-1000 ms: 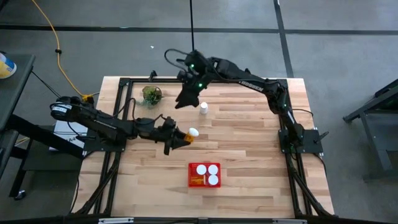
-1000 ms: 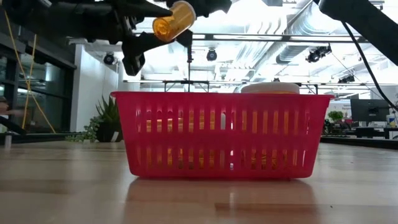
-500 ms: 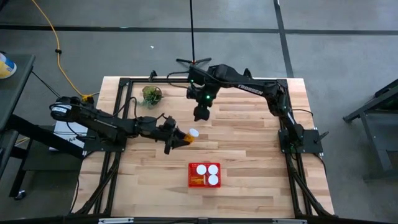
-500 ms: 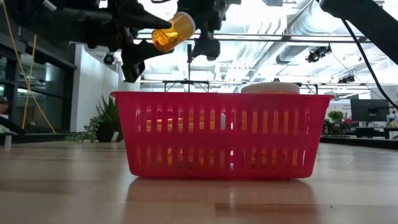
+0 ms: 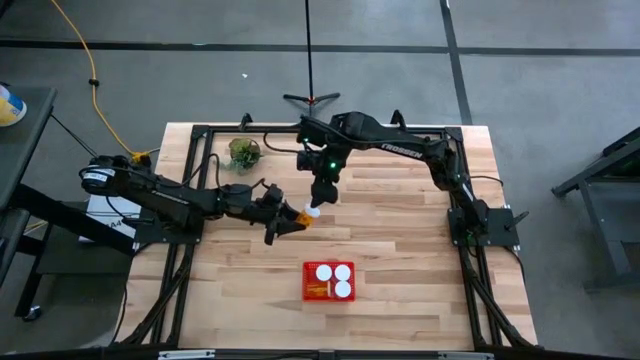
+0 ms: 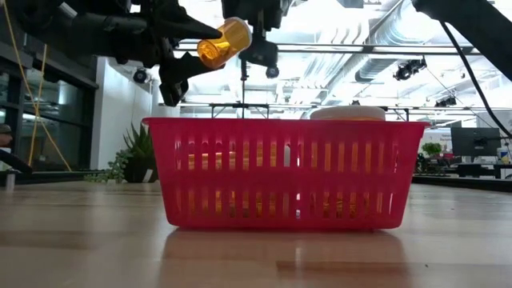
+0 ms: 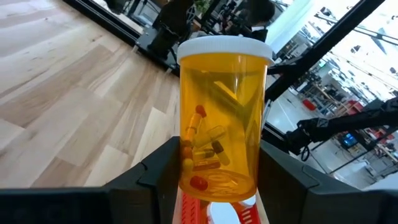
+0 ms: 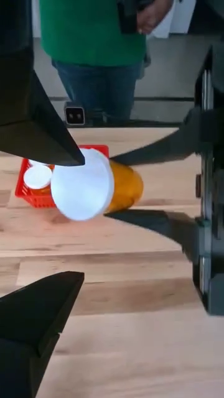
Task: Pick and place pill bottles into a basket
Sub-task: Put the orange pill bottle into the red bin
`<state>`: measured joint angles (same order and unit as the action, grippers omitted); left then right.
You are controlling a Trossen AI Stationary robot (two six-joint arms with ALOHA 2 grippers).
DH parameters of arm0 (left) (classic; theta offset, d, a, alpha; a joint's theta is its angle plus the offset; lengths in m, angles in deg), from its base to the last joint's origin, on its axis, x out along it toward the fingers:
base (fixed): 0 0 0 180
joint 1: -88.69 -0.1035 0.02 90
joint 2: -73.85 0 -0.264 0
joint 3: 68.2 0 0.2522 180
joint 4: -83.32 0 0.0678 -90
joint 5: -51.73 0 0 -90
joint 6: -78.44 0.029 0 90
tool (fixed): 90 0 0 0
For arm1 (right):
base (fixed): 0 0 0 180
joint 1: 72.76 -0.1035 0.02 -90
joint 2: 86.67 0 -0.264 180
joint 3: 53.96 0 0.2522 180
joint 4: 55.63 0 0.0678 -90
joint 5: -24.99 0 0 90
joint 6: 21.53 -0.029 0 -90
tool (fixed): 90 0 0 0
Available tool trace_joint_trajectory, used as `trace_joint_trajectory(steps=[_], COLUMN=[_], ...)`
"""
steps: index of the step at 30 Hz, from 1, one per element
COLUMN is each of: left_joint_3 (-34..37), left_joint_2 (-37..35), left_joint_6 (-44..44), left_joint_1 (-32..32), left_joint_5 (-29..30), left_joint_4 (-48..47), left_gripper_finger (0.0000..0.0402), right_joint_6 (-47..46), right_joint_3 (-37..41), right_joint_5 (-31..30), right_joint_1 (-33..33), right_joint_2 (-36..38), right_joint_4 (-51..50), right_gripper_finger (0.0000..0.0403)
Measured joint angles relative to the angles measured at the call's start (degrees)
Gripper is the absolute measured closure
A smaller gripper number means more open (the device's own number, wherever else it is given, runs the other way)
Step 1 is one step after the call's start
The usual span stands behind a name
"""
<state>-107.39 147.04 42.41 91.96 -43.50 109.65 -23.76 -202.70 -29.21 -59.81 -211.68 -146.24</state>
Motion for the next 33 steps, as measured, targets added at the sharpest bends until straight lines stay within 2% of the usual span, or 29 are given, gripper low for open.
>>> trace_joint_trajectory(steps=[5, 10, 18, 33], left_joint_3=[0.0, 0.0, 0.0, 0.0], left_joint_2=[0.0, 0.0, 0.0, 0.0], left_joint_6=[0.75, 1.18, 1.31, 1.31], left_joint_1=[0.0, 0.0, 0.0, 0.0], left_joint_5=[0.23, 1.15, 1.36, 1.84], left_joint_4=[-0.71, -1.1, -0.8, -0.46], left_gripper_finger=[0.0189, 0.0189, 0.0188, 0.0188], right_joint_6=[0.94, 0.75, 0.62, -0.81], right_joint_3=[0.0, 0.0, 0.0, 3.06], right_joint_5=[0.69, 0.57, -3.24, -3.86], right_joint_1=[-0.58, -0.4, -0.83, -2.88], right_joint_2=[0.0, 0.0, 0.0, -0.24], right_joint_4=[-0.03, -0.4, -0.4, 2.3], right_gripper_finger=[0.0118, 0.0097, 0.0064, 0.0062])
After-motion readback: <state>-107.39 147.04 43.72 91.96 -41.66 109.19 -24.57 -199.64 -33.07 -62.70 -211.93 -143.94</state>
